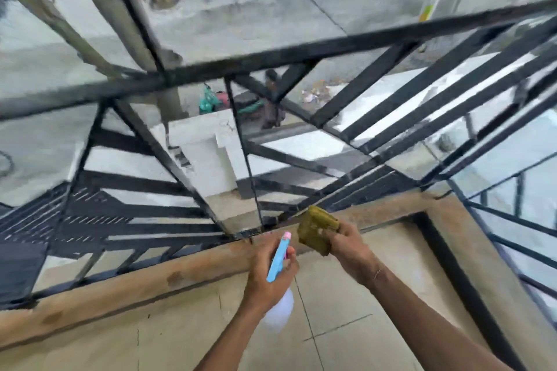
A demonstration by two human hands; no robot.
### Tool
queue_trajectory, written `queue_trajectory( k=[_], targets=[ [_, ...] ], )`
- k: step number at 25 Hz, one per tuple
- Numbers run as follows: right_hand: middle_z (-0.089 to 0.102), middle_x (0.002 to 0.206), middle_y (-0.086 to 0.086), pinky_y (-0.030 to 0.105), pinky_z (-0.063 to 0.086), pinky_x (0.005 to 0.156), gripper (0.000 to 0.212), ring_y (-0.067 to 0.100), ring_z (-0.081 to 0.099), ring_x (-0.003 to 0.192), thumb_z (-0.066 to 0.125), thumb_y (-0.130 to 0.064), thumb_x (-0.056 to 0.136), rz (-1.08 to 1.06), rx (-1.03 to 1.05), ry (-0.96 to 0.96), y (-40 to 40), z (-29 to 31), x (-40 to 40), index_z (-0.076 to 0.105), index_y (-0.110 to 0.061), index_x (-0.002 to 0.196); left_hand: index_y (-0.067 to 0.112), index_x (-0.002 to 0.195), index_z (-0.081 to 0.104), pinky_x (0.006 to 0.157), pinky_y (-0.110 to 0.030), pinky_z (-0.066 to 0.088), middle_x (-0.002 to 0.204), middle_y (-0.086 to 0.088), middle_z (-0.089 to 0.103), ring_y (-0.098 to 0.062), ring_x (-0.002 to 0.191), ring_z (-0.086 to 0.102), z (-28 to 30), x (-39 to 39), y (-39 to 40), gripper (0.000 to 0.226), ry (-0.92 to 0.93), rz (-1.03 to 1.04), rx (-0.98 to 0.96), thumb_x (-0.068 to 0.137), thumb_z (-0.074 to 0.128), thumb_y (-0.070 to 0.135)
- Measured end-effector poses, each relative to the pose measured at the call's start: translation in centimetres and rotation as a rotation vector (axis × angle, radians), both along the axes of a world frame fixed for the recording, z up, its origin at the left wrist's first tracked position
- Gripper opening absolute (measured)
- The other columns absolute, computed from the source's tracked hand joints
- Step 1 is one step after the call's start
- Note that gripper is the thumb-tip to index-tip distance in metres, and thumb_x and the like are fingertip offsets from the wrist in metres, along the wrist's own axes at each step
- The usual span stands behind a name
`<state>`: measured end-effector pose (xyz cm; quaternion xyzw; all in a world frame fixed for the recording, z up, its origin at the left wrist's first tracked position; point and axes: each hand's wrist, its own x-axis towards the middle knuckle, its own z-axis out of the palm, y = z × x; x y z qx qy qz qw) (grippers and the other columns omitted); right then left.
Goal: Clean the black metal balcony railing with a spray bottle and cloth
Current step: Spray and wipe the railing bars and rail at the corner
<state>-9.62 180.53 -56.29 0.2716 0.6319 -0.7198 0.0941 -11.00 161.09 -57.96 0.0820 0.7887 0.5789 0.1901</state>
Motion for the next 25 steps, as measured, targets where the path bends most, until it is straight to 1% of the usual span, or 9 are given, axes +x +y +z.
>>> queue_trajectory(
  k=[3, 5, 7, 11, 14, 18, 20, 23, 25],
  targets=[
    [0.075, 0.106, 0.014, 0.023, 0.049, 0.058, 0.028, 0.023, 0.074, 0.089, 0.047, 0.005, 0.1, -0.06, 0.047, 0.003, 2.4, 6.4, 2.1, 0.069, -0.008, 0.111, 0.015, 0.094, 0.068, 0.075, -0.018, 0.051, 0.085, 0.001, 0.068, -0.013, 0.083, 0.067, 6.9, 0.5, 2.8, 0.009, 0.038, -0.04, 0.026, 0.088, 0.071, 0.01],
    [0.075, 0.11, 0.013, 0.028, 0.051, 0.066, 0.028, 0.028, 0.073, 0.098, 0.047, 0.002, 0.1, -0.08, 0.064, 0.01, 4.1, 10.7, 3.4, 0.066, -0.008, 0.119, 0.016, 0.091, 0.069, 0.073, -0.022, 0.053, 0.082, -0.001, 0.068, -0.014, 0.08, 0.067, 11.4, 0.9, 4.9, 0.009, 0.037, -0.074, 0.035, 0.089, 0.072, 0.008],
    [0.076, 0.107, 0.012, 0.033, 0.052, 0.072, 0.029, 0.024, 0.074, 0.096, 0.045, 0.004, 0.1, -0.131, 0.085, 0.008, 5.6, 14.9, 4.2, 0.067, -0.007, 0.115, 0.015, 0.09, 0.069, 0.071, -0.021, 0.052, 0.081, -0.004, 0.068, -0.016, 0.077, 0.066, 15.2, 1.3, 6.9, 0.011, 0.049, -0.079, 0.042, 0.089, 0.072, 0.005],
    [0.077, 0.103, 0.006, 0.023, 0.057, 0.072, 0.032, 0.015, 0.074, 0.091, 0.045, 0.01, 0.099, -0.259, 0.058, 0.048, 8.1, 22.4, 5.2, 0.065, -0.007, 0.117, 0.011, 0.085, 0.066, 0.064, -0.018, 0.047, 0.074, -0.006, 0.064, -0.007, 0.067, 0.059, 21.7, 2.0, 10.3, 0.006, 0.089, -0.128, 0.074, 0.086, 0.072, 0.012],
    [0.075, 0.113, 0.008, 0.036, 0.059, 0.087, 0.029, 0.026, 0.071, 0.105, 0.053, 0.002, 0.099, -0.289, 0.089, 0.065, 10.1, 26.1, 6.0, 0.065, -0.011, 0.122, 0.019, 0.082, 0.064, 0.06, -0.02, 0.045, 0.071, 0.002, 0.059, -0.007, 0.064, 0.054, 25.6, 2.6, 12.2, 0.01, 0.054, -0.157, 0.078, 0.087, 0.072, 0.017],
    [0.076, 0.109, 0.006, 0.047, 0.059, 0.09, 0.026, 0.025, 0.073, 0.101, 0.055, -0.002, 0.099, -0.331, 0.148, 0.091, 12.8, 30.6, 8.0, 0.068, -0.02, 0.113, 0.015, 0.085, 0.064, 0.067, -0.041, 0.053, 0.079, -0.009, 0.064, -0.03, 0.074, 0.061, 29.1, 3.7, 14.2, 0.012, 0.117, -0.191, 0.082, 0.084, 0.07, 0.026],
    [0.077, 0.104, 0.004, 0.048, 0.059, 0.089, 0.026, 0.026, 0.073, 0.099, 0.056, -0.002, 0.098, -0.358, 0.176, 0.098, 13.9, 32.0, 9.0, 0.07, -0.022, 0.106, 0.013, 0.082, 0.061, 0.066, -0.044, 0.052, 0.078, -0.016, 0.061, -0.037, 0.074, 0.059, 30.1, 4.2, 15.2, 0.017, 0.131, -0.184, 0.087, 0.085, 0.068, 0.028],
    [0.077, 0.104, 0.004, 0.054, 0.058, 0.091, 0.026, 0.029, 0.073, 0.099, 0.057, -0.004, 0.097, -0.375, 0.195, 0.114, 15.8, 33.3, 10.5, 0.072, -0.023, 0.105, 0.009, 0.078, 0.059, 0.064, -0.036, 0.046, 0.071, -0.014, 0.055, -0.027, 0.066, 0.052, 31.4, 5.3, 16.9, 0.025, 0.109, -0.158, 0.113, 0.088, 0.068, 0.03],
    [0.077, 0.105, 0.003, 0.049, 0.059, 0.09, 0.026, 0.025, 0.074, 0.097, 0.057, -0.005, 0.097, -0.396, 0.212, 0.13, 16.8, 34.3, 11.0, 0.072, -0.025, 0.106, 0.008, 0.078, 0.058, 0.063, -0.034, 0.045, 0.068, -0.008, 0.051, -0.017, 0.065, 0.049, 32.1, 5.8, 18.0, 0.023, 0.116, -0.173, 0.122, 0.088, 0.068, 0.026]
  ],
)
